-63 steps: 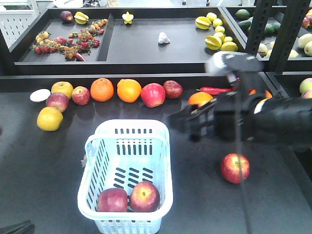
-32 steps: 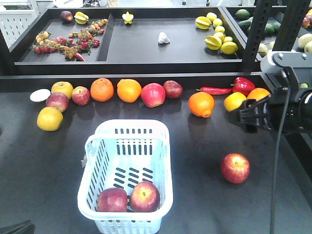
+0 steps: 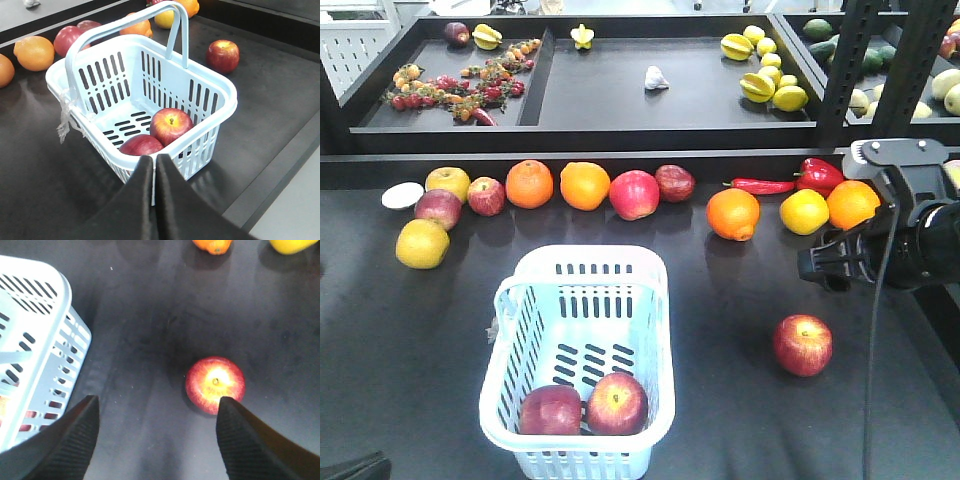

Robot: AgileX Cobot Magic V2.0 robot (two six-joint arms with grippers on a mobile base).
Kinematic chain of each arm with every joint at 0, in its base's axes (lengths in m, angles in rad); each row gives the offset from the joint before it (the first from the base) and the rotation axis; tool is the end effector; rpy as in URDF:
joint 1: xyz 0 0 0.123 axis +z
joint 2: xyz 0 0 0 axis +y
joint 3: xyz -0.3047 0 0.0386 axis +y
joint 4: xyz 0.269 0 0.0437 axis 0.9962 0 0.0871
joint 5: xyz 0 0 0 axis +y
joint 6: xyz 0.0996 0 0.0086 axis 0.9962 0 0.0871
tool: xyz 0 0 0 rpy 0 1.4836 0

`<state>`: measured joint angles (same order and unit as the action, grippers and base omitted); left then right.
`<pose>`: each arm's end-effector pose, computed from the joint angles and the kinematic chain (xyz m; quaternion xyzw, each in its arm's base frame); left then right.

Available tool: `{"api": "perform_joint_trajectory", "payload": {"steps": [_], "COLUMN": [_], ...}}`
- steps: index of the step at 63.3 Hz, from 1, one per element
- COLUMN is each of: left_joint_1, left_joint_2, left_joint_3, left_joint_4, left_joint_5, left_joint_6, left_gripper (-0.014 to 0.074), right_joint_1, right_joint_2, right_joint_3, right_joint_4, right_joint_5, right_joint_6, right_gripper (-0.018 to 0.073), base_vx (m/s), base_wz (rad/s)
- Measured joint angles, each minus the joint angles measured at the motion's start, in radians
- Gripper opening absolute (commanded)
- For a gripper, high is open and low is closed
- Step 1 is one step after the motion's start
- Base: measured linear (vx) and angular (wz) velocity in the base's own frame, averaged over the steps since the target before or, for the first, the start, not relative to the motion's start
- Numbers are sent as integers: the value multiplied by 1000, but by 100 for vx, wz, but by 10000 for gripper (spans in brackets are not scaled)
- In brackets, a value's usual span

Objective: Pick three apples into basket with both arms
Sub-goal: 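Move the right gripper over the third red apple on the table, then lower the right gripper onto the third red apple and close it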

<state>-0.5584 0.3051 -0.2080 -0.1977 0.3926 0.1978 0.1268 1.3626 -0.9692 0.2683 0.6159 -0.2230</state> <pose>0.0680 -0.0514 0.2302 0.2551 0.7919 -0.1789 0.5252 0.2966 0.0533 0.2886 -0.0858 0.9387 0.0927 0.3207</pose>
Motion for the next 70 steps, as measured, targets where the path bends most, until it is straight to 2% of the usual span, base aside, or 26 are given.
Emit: {"api": "perform_joint_trajectory", "payload": {"steps": [11,22,28,41,51,70], "left_joint_1": [0,0,0,0,0,0], "left_joint_2": [0,0,0,0,0,0], "left_joint_3": [0,0,0,0,0,0], "left_joint_4": [0,0,0,0,0,0], "left_joint_5": [0,0,0,0,0,0], "left_joint_6": [0,0,0,0,0,0], "left_gripper": [-6,-6,-6,-6,-6,-6], "right_joint_1": [0,0,0,0,0,0], "right_joint_2": [82,194,251,376,457,575], "right_joint_3": [-31,-152,-224,-372,-441,-466], "right_joint_4": [-18,-56,-78,-184,-243,-268], "right_joint_5": [57,162,211,331,409,421], "right_joint_6": [0,5,48,173,198,223], "right_gripper": [545,622,645,645,645,645], "base_vx": [0,0,0,0,0,0], "base_wz": [0,0,0,0,0,0]}}
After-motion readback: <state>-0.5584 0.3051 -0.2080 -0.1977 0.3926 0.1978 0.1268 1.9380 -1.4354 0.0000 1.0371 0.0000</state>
